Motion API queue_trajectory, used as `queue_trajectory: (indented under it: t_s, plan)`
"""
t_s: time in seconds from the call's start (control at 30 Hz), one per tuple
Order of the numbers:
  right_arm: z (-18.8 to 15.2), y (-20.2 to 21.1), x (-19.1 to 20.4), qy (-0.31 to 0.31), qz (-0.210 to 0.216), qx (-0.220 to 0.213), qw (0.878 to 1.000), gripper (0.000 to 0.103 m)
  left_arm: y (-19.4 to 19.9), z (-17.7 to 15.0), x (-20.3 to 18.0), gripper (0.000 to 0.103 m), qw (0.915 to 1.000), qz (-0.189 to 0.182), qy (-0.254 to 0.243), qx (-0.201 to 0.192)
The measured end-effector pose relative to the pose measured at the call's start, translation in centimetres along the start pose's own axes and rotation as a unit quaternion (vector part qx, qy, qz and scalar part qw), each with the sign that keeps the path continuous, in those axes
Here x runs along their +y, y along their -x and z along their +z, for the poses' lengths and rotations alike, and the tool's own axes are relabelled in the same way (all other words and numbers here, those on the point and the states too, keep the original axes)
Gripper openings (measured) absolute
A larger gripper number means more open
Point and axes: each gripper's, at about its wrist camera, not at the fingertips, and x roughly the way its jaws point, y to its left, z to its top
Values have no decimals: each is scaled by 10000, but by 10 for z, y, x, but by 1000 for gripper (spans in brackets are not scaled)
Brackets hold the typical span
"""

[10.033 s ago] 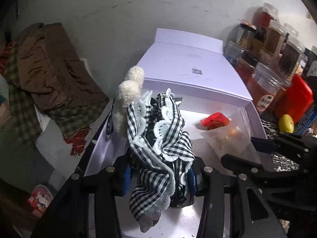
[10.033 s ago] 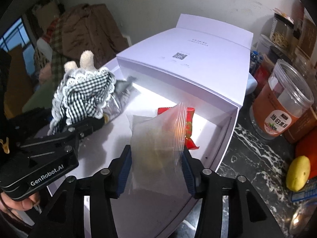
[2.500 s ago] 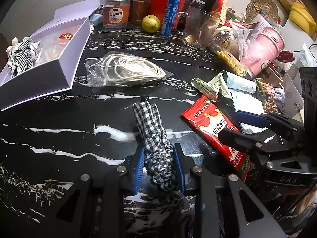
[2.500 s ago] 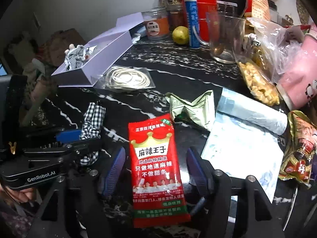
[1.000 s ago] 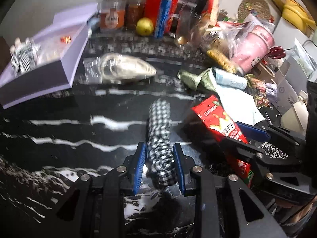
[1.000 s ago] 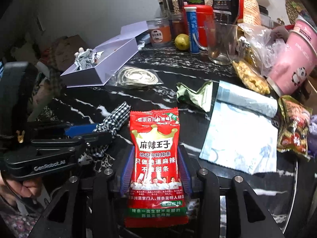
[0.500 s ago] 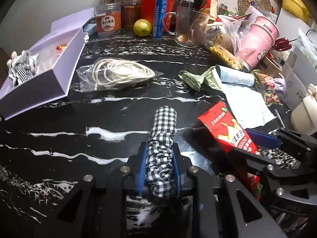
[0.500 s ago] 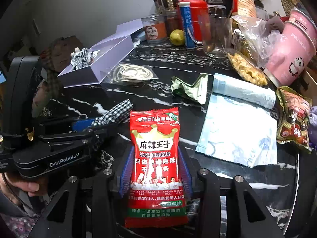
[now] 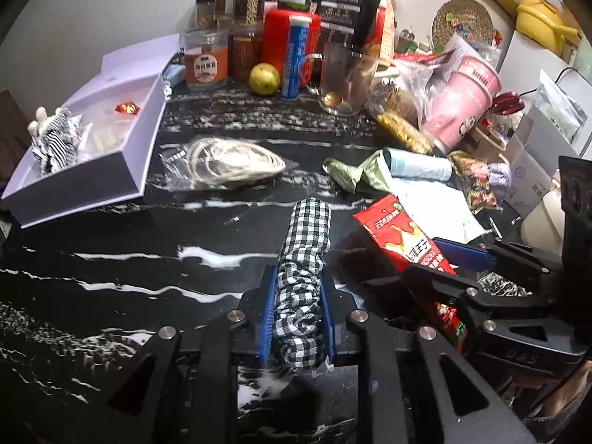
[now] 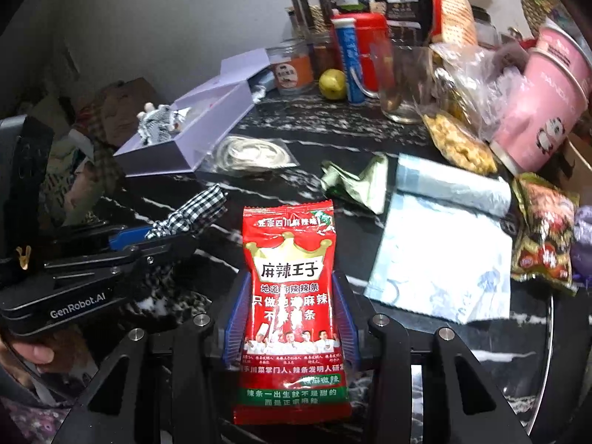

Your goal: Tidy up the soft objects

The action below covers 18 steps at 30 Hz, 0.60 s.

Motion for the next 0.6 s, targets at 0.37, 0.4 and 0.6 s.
queue_trajectory:
  t_s: [0.37, 0.4, 0.6]
  plan:
    - [40, 9, 27, 262, 687, -323, 9968, 43, 41, 18, 21, 21, 9983, 255, 155, -507]
    - [45, 9, 30, 308, 735, -344, 9962, 43, 44, 20, 22, 21, 9979, 304, 185, -550]
    - [76, 10, 47, 593, 970, -512, 9922, 43, 63, 37, 40, 21, 9940, 495, 363, -907]
